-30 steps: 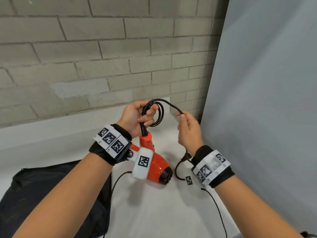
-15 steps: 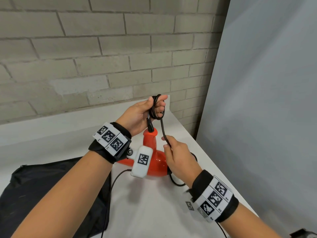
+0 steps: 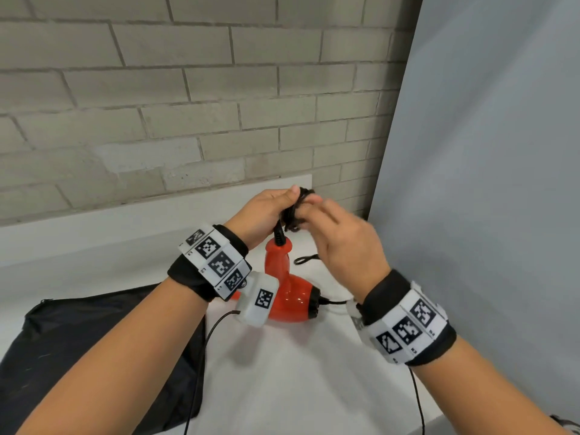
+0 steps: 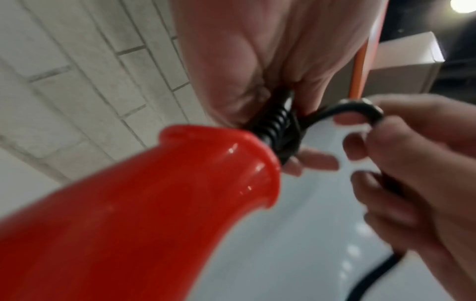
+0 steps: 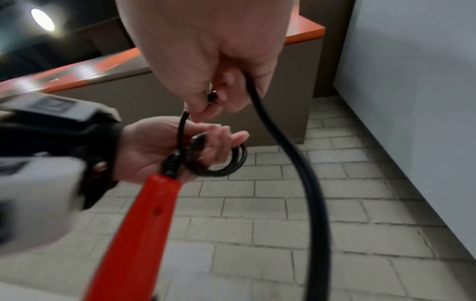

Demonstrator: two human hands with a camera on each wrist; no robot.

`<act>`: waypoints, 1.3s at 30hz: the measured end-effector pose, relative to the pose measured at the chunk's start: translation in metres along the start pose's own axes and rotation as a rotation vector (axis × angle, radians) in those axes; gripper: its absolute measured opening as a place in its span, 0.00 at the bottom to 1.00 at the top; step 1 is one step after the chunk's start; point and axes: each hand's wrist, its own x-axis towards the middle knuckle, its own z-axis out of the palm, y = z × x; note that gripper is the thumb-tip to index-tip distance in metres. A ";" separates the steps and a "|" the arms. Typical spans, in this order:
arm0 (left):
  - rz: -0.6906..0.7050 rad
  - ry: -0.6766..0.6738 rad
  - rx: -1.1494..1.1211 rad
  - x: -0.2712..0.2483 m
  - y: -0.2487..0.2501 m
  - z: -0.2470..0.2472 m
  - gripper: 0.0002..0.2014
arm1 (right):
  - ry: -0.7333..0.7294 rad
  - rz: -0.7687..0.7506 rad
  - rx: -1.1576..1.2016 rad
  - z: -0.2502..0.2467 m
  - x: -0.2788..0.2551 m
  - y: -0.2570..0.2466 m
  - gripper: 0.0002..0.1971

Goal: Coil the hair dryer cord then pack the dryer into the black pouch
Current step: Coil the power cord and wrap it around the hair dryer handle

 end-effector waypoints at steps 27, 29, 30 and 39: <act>0.257 0.230 0.207 -0.004 -0.023 -0.002 0.12 | -0.108 0.441 0.565 0.015 0.027 0.035 0.10; 0.258 0.325 0.201 -0.002 -0.024 0.004 0.13 | -0.128 0.436 0.585 0.013 0.025 0.033 0.06; 0.254 0.355 0.170 -0.001 -0.024 0.007 0.12 | -0.148 0.421 0.565 0.012 0.024 0.030 0.09; 0.135 0.072 -0.115 -0.003 -0.022 0.002 0.13 | -0.160 0.461 0.363 0.012 0.024 0.026 0.10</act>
